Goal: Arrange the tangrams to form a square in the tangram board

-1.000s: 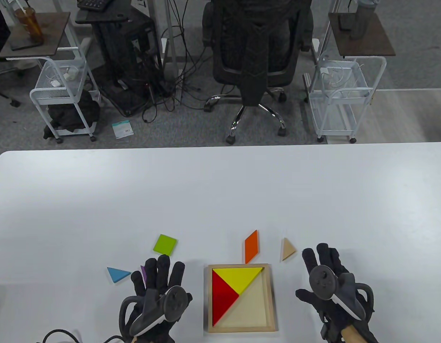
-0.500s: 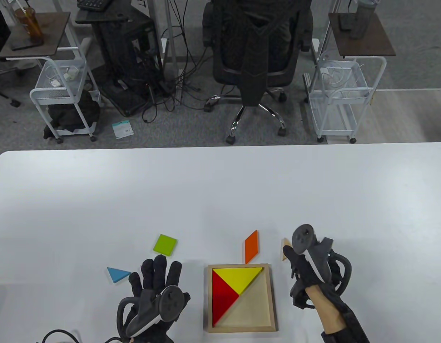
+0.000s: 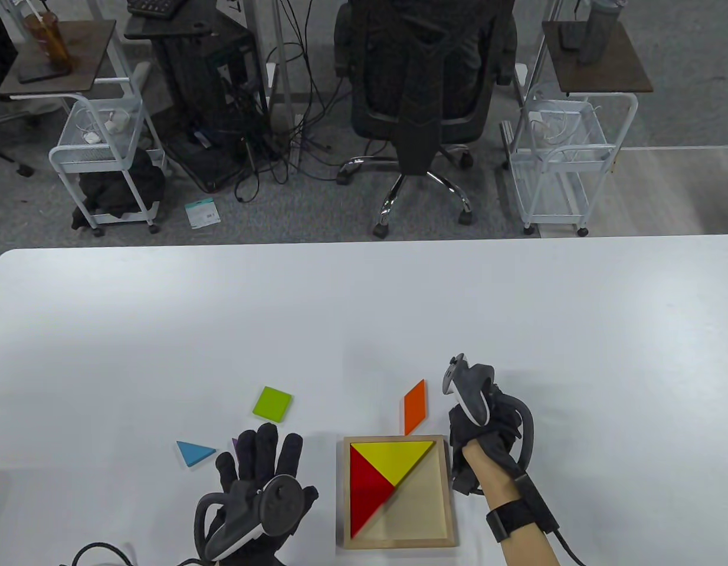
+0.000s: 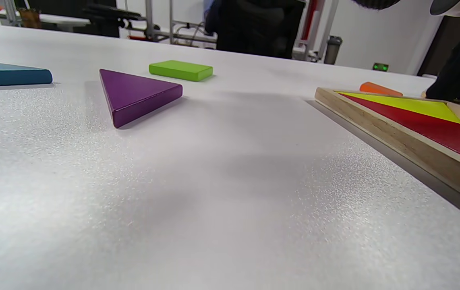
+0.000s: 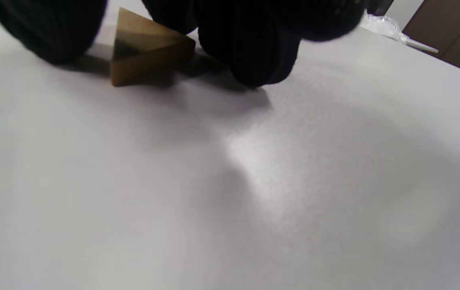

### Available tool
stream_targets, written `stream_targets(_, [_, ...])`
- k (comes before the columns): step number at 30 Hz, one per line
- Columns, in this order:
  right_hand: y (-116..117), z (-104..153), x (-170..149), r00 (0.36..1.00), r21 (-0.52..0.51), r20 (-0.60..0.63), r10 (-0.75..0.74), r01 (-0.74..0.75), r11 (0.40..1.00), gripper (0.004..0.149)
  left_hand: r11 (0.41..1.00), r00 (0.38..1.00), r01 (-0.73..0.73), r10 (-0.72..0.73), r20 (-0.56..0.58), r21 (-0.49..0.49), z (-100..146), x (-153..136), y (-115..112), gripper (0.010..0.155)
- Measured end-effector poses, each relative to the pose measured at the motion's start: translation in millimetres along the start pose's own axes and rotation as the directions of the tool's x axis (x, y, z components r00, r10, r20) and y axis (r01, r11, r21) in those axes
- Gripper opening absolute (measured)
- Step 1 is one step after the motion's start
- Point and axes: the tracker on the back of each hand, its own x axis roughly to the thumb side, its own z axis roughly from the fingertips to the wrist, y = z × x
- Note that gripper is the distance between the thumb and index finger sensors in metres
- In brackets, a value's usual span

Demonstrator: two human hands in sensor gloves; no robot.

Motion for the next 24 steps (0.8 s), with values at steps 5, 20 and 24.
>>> stream_targets(5, [-1.2, 1.8, -1.3, 1.000, -0.036, 0.006, 0.001, 0.000, 0.999, 0.067, 1.000, 1.000, -0.006, 0.006, -0.005, -0.007, 0.5, 0.3, -0.7, 0.078])
stream_targets(20, [-14.3, 43.1, -24.0, 0.873, -0.151, 0.465, -0.149, 0.244, 0.958, 0.060, 0.997, 0.996, -0.082, 0.083, -0.028, 0.004, -4.7, -11.5, -3.0, 0.078])
stream_targets(24, [-16.1, 98.7, -24.8, 0.658, -0.228, 0.750, -0.072, 0.359, 0.905, 0.060, 0.983, 0.985, -0.169, 0.166, 0.048, 0.066, -2.4, -6.0, -1.3, 0.077])
